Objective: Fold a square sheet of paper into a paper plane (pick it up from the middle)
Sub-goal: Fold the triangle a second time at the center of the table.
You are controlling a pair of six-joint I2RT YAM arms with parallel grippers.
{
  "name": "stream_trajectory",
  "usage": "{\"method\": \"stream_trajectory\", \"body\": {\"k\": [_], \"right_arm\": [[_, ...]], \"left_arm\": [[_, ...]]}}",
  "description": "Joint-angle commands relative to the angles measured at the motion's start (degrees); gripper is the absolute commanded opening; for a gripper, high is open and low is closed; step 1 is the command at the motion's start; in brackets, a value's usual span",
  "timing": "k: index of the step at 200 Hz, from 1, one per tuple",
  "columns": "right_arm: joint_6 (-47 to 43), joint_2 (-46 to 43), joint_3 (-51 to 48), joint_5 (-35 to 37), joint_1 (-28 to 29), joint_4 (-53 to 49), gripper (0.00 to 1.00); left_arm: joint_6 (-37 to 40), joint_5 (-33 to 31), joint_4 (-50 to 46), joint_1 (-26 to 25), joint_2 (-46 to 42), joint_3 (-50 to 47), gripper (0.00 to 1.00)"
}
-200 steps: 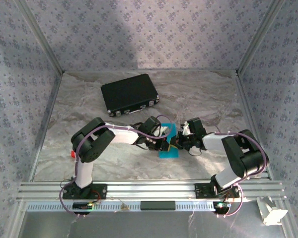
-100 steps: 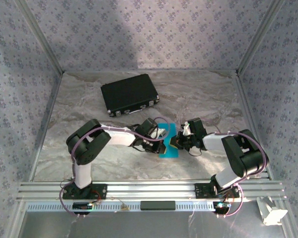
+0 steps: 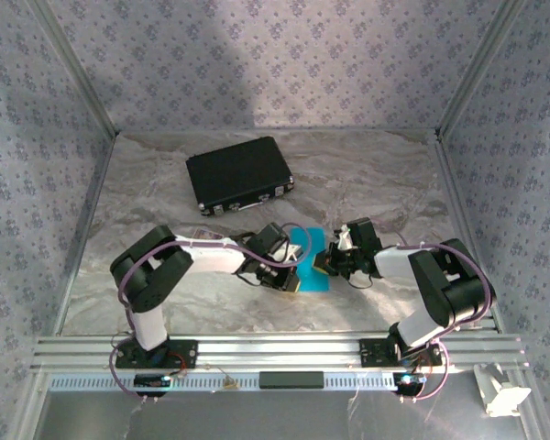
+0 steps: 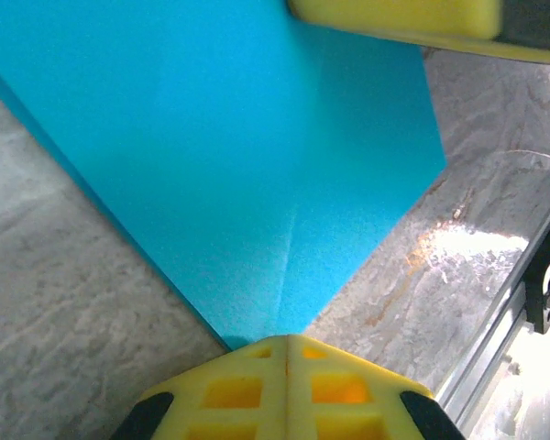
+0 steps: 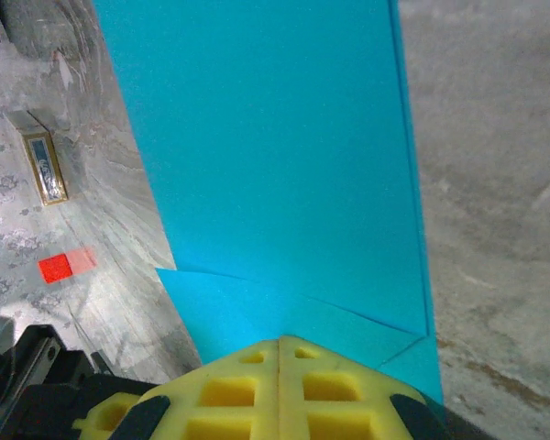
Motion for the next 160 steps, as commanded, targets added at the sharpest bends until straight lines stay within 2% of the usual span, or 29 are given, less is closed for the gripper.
{"method": "stream_trajectory", "body": {"k": [1, 46, 106, 139, 160], "right_arm": [[0.7, 1.7, -1.1, 4.8, -0.6, -3.4, 0.00], [0.8, 0.8, -0.9, 4.7, -0.4, -2.9, 0.00], [0.0, -0.2, 1.5, 3.5, -0.1, -5.0, 0.00], [-2.6, -4.6, 3.7, 6.2, 2.8, -9.9, 0.00], [-2.3, -4.7, 3.9, 5.6, 5.2, -8.9, 0.00]], "left_arm": [[0.4, -1.5, -0.7, -0.4, -3.2, 1.0, 0.06], [-0.1, -2.6, 0.3, 0.0, 0.6, 3.5, 0.07], [-2.0, -4.3, 0.8, -0.1, 3.9, 1.4, 0.07], [-2.7, -4.8, 0.9, -0.1, 3.9, -0.8, 0.04], [-2.9, -5.0, 1.0, -0.1, 3.8, -1.3, 0.03]]}}
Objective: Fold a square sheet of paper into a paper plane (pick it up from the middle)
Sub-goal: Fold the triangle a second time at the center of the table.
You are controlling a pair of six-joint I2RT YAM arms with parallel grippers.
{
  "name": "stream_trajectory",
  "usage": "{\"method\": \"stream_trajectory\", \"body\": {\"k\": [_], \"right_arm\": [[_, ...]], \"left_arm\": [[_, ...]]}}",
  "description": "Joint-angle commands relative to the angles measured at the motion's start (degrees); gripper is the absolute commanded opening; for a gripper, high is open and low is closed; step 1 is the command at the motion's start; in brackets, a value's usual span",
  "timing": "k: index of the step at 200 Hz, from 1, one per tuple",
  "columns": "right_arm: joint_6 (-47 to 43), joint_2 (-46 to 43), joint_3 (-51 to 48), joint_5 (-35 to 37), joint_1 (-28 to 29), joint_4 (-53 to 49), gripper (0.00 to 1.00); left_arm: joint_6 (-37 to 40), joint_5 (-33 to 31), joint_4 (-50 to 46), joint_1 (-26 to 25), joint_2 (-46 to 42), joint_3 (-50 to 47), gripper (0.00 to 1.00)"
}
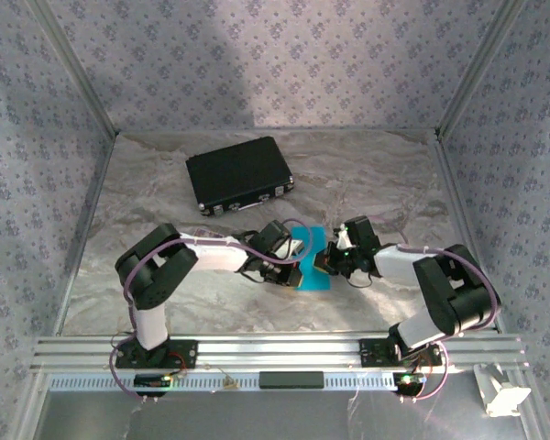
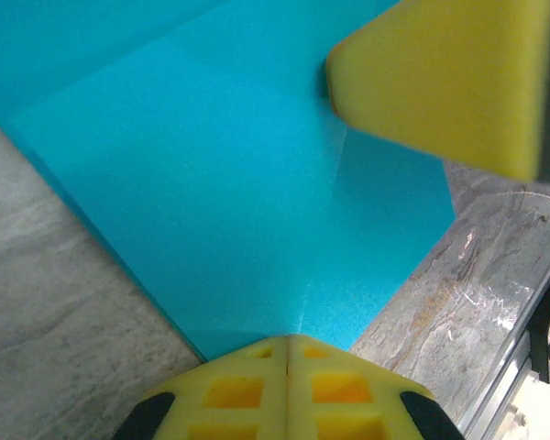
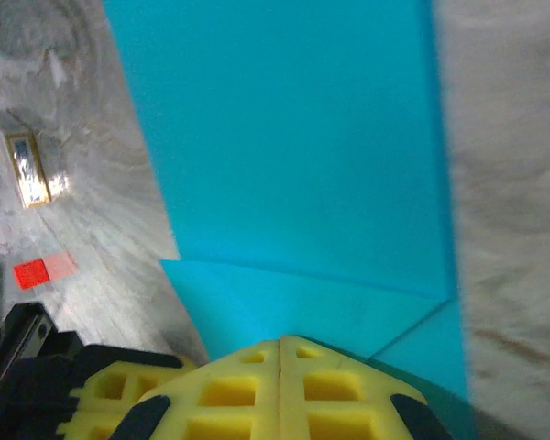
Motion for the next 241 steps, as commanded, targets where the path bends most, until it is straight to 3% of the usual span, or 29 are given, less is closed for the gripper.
{"method": "stream_trajectory", "body": {"k": [1, 30, 75, 116, 142, 161, 182, 214, 241], "right_arm": [[-1.2, -1.1, 1.6, 1.6, 2.4, -2.5, 0.00], [-0.7, 1.0, 0.7, 2.2, 4.2, -2.8, 0.00], [-0.1, 4.4, -0.3, 2.2, 0.9, 0.1, 0.00], [-0.4, 4.7, 2.9, 3.5, -7.7, -1.7, 0.00], [1.0, 5.2, 1.6, -1.8, -13.5, 2.9, 0.00], [0.6, -0.1, 1.0, -2.3, -14.0, 1.5, 0.02], [-2.2, -9.6, 1.1, 2.0, -11.9, -6.3, 0.05], [-1.6, -20.9, -2.3, 8.4, -10.1, -16.3, 0.23], [1.8, -27.7, -5.4, 9.9, -9.1, -21.6, 0.30]], "left_arm": [[-0.4, -2.5, -2.6, -0.3, 1.2, -2.5, 0.03], [-0.4, -3.0, -3.3, -0.2, 1.4, -1.9, 0.02], [-0.6, -2.8, -3.3, -0.2, 2.0, -2.3, 0.00], [-0.6, -3.1, -3.1, -0.3, 1.6, -2.7, 0.00], [-1.8, -3.0, -1.7, -0.6, 0.8, -2.9, 0.00], [-2.8, -3.3, -0.8, -0.6, -1.5, -2.4, 0.02], [-2.7, -4.1, -3.7, -0.6, -4.0, 1.1, 0.08], [-0.7, -5.4, -7.9, 0.9, -6.1, 6.7, 0.18], [0.5, -4.9, -8.4, 3.2, -3.9, 9.2, 0.18]]}}
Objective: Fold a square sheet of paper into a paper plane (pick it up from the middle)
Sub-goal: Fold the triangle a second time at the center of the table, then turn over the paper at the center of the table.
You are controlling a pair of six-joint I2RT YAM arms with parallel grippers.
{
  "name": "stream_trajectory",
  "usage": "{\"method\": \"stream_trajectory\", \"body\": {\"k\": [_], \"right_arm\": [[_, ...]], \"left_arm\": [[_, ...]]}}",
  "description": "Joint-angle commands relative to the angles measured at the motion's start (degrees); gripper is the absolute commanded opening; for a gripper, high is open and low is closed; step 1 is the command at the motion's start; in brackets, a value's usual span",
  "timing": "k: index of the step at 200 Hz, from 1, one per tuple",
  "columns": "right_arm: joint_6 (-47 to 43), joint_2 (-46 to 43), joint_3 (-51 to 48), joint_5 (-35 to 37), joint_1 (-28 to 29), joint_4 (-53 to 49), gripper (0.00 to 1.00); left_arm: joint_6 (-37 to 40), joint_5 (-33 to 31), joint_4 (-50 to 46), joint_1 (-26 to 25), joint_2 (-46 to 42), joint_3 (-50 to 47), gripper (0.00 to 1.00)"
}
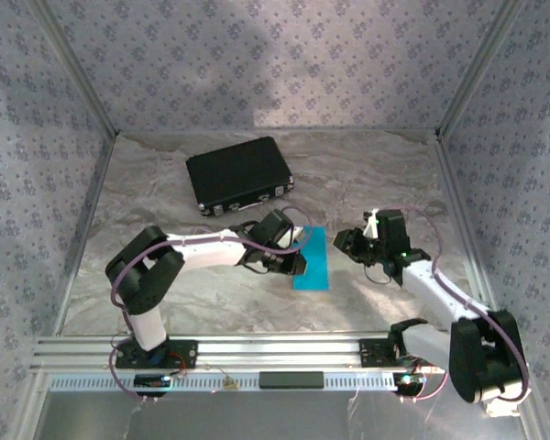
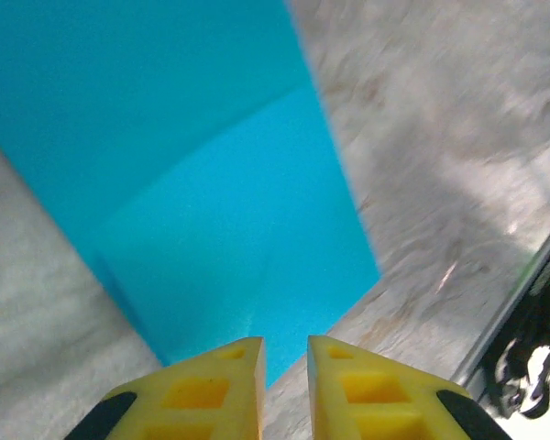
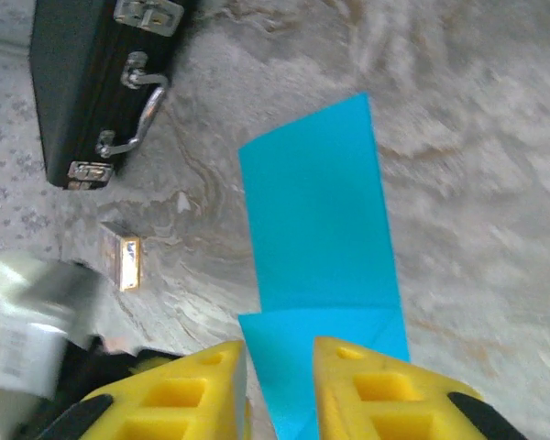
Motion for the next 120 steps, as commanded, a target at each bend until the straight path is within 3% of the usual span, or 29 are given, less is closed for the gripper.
{"method": "stream_trajectory", "body": {"k": [1, 54, 120], "right_arm": [[2.6, -4.1, -3.3, 4.3, 1.0, -11.2, 0.30], [6.6, -10.7, -5.8, 4.9, 6.0, -14.3, 0.34], [9.7, -4.1, -2.5, 6.1, 14.6, -12.7, 0.38]], "left_arm": [[2.0, -0.4, -2.8, 2.1, 0.3, 3.1, 0.18], [3.3, -0.4, -6.4, 2.6, 6.8, 7.8, 0.11], [3.2, -1.2, -7.7, 2.4, 11.5, 7.6, 0.02]]}}
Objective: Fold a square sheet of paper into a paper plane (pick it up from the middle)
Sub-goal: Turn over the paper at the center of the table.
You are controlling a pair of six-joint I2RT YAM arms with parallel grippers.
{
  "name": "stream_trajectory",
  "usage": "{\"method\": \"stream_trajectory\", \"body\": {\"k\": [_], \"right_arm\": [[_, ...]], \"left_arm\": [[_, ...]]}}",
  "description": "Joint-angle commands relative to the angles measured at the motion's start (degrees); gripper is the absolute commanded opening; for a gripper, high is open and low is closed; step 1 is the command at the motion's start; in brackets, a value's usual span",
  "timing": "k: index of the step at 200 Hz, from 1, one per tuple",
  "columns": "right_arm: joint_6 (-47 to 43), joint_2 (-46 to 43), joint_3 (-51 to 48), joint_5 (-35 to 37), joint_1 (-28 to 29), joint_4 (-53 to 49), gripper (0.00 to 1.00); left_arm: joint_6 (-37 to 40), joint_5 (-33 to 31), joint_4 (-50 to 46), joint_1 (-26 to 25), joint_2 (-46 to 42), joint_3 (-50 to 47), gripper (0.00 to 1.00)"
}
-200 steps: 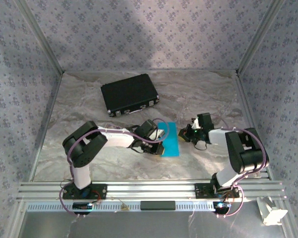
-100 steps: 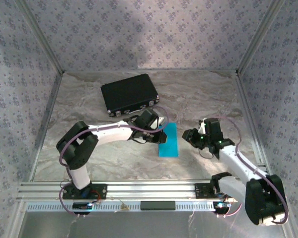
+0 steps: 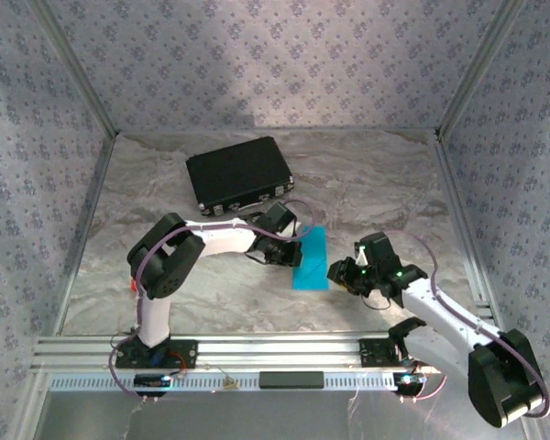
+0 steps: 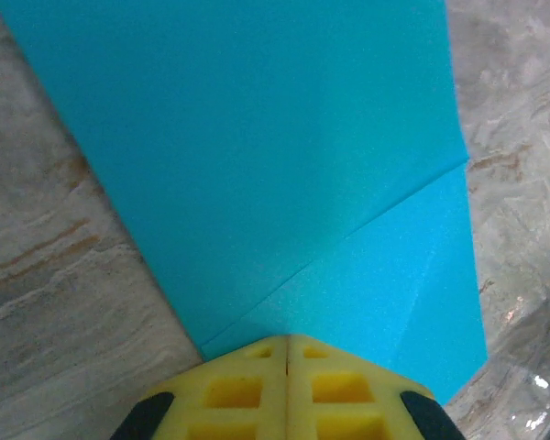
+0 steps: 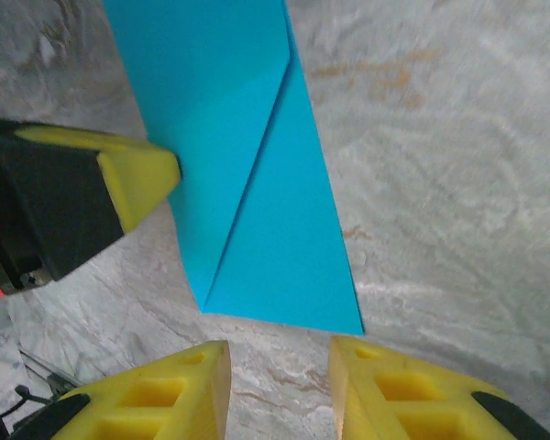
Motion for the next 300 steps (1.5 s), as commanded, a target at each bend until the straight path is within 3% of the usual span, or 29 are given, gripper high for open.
{"method": "stream_trajectory", "body": {"k": [1, 35, 96, 169, 205, 256, 300], "right_arm": [[3.1, 2.5, 2.1, 1.9, 2.5, 0.3, 0.38], [3.6, 7.6, 3.2, 3.0, 5.0, 2.5, 0.41], [5.2, 12.2, 4.0, 6.5, 5.7, 4.3, 0.39], [7.2, 13.7, 2.4, 3.9, 4.5, 13.5, 0.39], [4.5, 14.2, 6.2, 4.9, 3.6, 6.2, 0.38], [4.0, 12.2, 4.0, 4.1, 3.7, 2.6, 0.38], [5.2, 13.0, 1.9, 2.2, 3.5, 6.8, 0.40]], "left_arm": [[0.6, -0.3, -2.6, -0.5, 1.6, 0.8, 0.02], [0.0, -0.5, -1.6, -0.8, 1.4, -0.8, 0.02], [-0.6, -0.1, -0.4, -0.8, 1.1, -1.4, 0.02], [-1.3, 0.0, 1.3, -0.8, 0.1, -2.4, 0.02], [-1.1, 0.0, 1.0, -0.9, 0.3, -2.3, 0.02], [-1.0, 0.0, 1.2, -0.8, 0.1, -2.7, 0.02], [-1.0, 0.1, 1.0, -0.8, 0.3, -2.4, 0.02]]}}
